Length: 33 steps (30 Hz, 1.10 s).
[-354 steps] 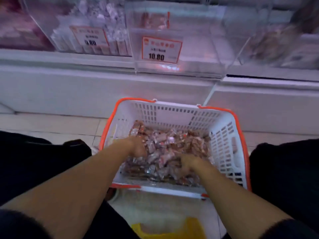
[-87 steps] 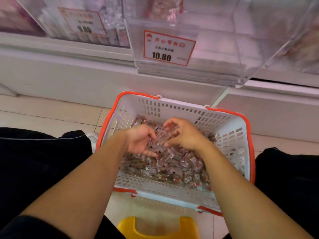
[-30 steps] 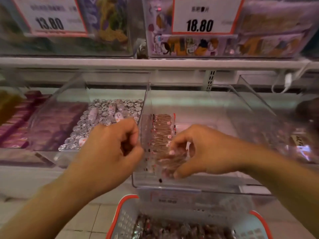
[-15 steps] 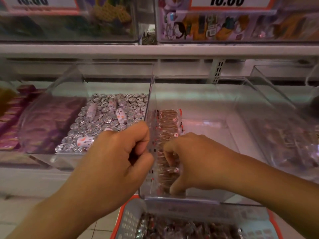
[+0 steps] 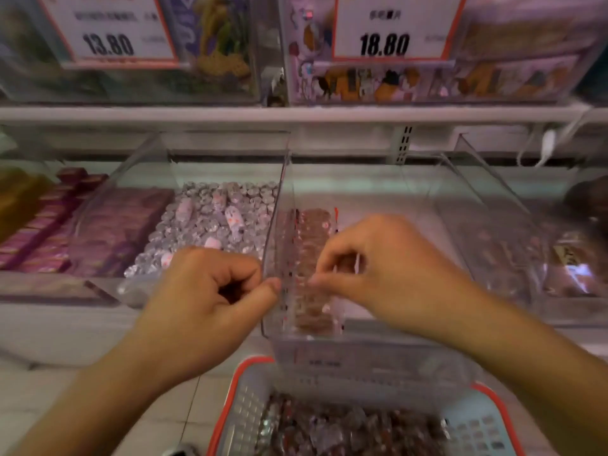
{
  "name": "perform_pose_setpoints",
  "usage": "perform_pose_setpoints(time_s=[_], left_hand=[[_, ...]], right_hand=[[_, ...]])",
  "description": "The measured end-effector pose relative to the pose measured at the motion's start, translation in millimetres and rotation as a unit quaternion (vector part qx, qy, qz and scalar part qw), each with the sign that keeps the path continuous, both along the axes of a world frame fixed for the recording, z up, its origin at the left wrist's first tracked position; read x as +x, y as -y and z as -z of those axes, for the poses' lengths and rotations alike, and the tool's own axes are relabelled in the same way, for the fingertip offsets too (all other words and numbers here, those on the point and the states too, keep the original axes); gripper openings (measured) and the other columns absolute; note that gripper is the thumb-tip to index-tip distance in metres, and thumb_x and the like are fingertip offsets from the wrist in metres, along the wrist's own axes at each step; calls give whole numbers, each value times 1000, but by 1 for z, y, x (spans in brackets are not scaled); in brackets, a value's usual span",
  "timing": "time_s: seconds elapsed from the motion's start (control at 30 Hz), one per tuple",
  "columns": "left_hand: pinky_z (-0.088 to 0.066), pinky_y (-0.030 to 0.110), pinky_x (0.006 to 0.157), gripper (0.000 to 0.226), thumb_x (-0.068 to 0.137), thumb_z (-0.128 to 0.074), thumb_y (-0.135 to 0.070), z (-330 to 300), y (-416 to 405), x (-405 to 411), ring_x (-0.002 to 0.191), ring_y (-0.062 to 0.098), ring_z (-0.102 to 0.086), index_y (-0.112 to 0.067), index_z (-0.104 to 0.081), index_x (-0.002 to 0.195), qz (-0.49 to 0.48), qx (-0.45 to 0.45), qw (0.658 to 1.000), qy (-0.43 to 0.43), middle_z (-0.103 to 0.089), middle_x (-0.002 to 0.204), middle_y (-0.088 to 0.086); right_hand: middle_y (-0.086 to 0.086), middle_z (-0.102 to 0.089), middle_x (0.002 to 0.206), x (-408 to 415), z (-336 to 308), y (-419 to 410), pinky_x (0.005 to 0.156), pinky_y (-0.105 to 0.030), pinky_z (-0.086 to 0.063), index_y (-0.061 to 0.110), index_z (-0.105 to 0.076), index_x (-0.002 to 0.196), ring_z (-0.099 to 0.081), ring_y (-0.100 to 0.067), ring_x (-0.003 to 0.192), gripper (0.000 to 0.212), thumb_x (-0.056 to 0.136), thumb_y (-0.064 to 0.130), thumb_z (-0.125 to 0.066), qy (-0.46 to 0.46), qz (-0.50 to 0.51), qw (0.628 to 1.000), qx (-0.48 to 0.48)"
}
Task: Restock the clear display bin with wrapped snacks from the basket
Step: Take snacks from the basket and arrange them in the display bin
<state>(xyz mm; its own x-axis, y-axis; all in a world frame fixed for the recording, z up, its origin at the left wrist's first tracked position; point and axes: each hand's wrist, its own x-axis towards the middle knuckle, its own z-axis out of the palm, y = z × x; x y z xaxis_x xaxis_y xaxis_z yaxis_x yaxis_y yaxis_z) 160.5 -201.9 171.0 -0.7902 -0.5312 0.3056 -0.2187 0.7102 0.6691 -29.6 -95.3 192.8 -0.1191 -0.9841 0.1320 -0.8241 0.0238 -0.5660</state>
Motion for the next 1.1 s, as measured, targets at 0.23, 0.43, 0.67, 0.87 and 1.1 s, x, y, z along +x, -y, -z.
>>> perform_pose_setpoints(time_s=[0.23,0.43,0.67,0.87,1.1], left_hand=[[-51,23,53,19,88,-57,-28,73,-50,-2,64,10,-66,-19,-73,90,215,256,788,517,-73,81,0],[-49,34,93,37,95,-57,-34,262,-119,7,111,30,-60,-7,-65,120,155,144,747,631,-63,125,15],[-30,44,116,82,89,-59,-55,372,-193,31,144,35,-27,-21,-22,154,24,222,754,618,-23,160,11],[-26,52,116,79,95,-53,-42,403,-196,47,145,40,-19,-13,-12,155,-7,207,718,665,-11,160,16],[-32,49,113,53,97,-54,-25,411,-190,54,143,37,-23,-15,-40,147,60,122,708,693,-28,156,13]], right_hand=[[1,-75,88,32,141,-98,59,-23,-56,15,-70,117,-70,-11,66,23,97,20,-60,246,-120,878,393],[-11,-41,152,62,344,-172,109,-44,-43,17,-25,155,-46,-32,133,94,81,37,-79,78,52,805,586],[-10,-33,154,77,403,-219,107,-40,-45,23,-30,152,-39,-35,137,106,66,58,-82,196,212,794,534],[-6,8,164,84,422,-222,114,-53,-31,23,0,157,-15,-44,147,126,67,69,-76,136,263,745,598],[-16,-51,134,76,431,-212,92,-41,-54,11,-61,118,-58,-35,110,52,82,48,-73,84,255,801,536]])
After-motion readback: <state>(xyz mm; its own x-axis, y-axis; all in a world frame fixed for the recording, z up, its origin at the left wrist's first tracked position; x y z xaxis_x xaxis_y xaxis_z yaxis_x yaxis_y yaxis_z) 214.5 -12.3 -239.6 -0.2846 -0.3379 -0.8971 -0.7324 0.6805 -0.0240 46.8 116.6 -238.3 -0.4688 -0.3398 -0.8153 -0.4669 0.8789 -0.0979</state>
